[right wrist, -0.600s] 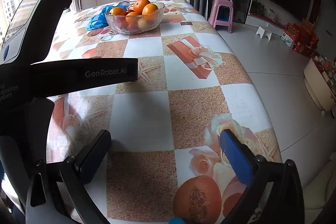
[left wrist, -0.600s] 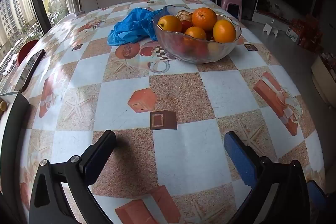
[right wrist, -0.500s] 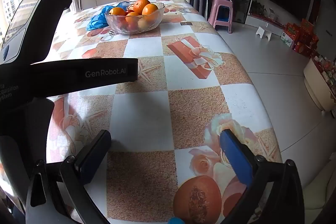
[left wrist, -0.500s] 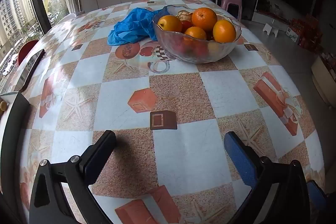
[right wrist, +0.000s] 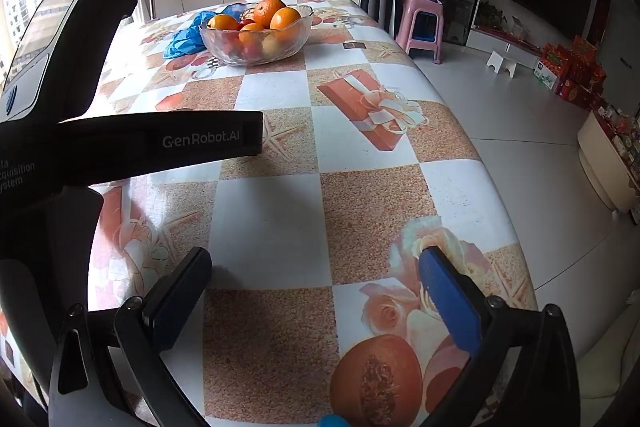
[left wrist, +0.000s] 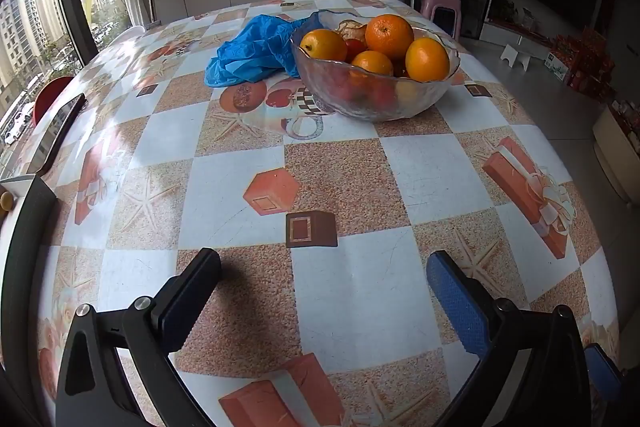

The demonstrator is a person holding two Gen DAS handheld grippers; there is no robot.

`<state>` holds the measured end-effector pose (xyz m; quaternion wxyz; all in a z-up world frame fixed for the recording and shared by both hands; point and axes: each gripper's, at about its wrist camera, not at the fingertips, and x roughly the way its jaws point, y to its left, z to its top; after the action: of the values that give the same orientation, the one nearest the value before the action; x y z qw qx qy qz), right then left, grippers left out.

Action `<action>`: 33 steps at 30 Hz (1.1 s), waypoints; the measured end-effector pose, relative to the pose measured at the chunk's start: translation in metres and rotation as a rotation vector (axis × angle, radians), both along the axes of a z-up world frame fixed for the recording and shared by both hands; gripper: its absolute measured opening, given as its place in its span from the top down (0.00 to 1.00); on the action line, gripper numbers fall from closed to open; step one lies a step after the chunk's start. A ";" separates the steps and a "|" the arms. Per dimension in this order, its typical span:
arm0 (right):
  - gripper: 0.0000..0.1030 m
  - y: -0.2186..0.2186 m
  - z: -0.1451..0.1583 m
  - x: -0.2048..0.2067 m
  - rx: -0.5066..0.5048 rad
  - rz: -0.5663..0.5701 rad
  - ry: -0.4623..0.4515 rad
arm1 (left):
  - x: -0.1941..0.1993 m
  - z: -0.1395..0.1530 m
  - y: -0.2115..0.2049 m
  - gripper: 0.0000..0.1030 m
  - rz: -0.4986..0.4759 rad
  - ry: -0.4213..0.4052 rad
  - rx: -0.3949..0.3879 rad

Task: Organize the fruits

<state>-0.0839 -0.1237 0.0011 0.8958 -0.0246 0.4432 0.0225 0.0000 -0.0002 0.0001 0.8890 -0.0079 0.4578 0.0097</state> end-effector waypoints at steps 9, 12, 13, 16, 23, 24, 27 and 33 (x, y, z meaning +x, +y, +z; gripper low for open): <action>0.00 0.001 0.001 0.008 -0.004 -0.052 0.054 | 0.000 0.000 0.000 0.00 0.000 0.000 0.000; 0.00 0.003 -0.001 0.008 -0.002 -0.059 0.026 | 0.000 0.000 0.000 0.00 0.000 0.000 0.000; 0.00 0.002 0.000 0.008 -0.001 -0.058 0.027 | 0.000 0.000 0.000 0.00 0.000 0.000 0.000; 0.00 0.003 0.000 0.007 0.000 -0.057 0.026 | 0.000 0.000 0.000 0.00 0.000 0.000 0.000; 0.00 0.002 0.000 0.009 -0.001 -0.057 0.026 | 0.000 0.000 0.000 0.00 0.000 0.000 0.000; 0.00 0.003 0.000 0.009 -0.001 -0.058 0.026 | 0.000 0.000 0.000 0.00 0.000 0.000 0.000; 0.00 0.003 0.000 0.008 -0.002 -0.057 0.025 | 0.000 0.000 0.000 0.00 0.000 0.000 0.000; 0.00 0.005 0.001 0.009 -0.009 -0.080 0.027 | 0.000 0.000 0.000 0.00 0.000 0.000 0.000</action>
<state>-0.0746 -0.1191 0.0022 0.8898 -0.0107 0.4560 -0.0151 0.0000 -0.0003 0.0001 0.8890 -0.0077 0.4577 0.0098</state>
